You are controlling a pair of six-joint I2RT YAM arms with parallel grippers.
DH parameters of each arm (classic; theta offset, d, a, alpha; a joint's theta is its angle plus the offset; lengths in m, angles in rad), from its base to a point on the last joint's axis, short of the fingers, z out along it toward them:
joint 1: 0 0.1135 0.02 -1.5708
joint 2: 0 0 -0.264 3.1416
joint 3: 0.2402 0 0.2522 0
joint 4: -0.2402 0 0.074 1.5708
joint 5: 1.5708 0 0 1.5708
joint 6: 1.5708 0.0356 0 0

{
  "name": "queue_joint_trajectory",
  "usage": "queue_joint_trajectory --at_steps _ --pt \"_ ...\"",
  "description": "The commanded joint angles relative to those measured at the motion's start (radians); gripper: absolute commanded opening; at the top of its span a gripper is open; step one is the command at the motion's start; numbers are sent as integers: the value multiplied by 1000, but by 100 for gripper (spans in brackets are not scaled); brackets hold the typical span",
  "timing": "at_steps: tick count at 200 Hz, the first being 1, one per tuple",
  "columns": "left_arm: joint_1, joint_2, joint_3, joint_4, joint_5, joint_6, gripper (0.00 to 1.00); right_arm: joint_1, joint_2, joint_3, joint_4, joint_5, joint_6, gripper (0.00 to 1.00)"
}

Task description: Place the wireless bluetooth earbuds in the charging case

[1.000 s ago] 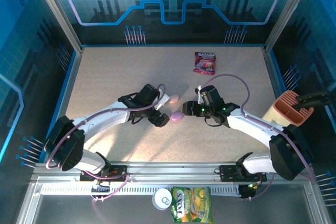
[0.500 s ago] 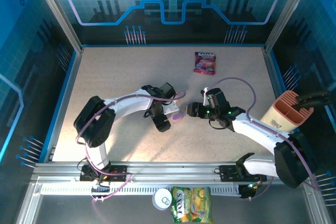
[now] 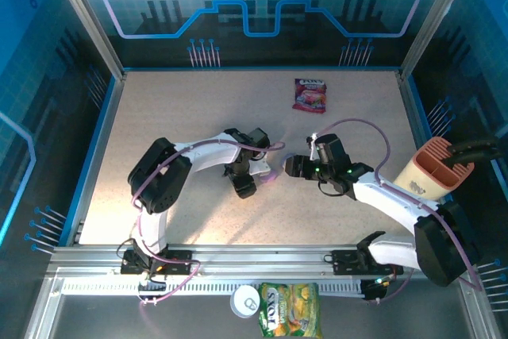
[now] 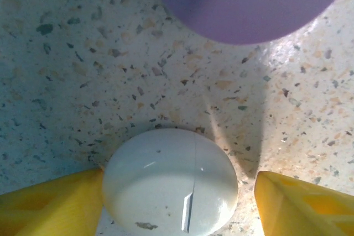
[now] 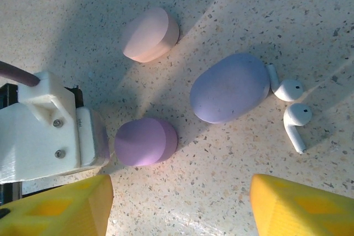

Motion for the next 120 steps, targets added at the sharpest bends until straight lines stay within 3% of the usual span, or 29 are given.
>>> queue_joint_trajectory --at_steps 1,46,68,120 --pt "-7 33 22 -28 -6 -8 63 -15 -13 -6 16 -22 7 66" --pt "-12 36 -25 57 -52 -40 46 -17 -13 -6 19 -31 10 66" --pt "-12 -6 -66 106 -102 -104 46 -17 -20 -8 25 -36 16 66" --pt "5 -271 -252 392 -120 -456 45 -15 -53 -57 156 -64 -5 66"
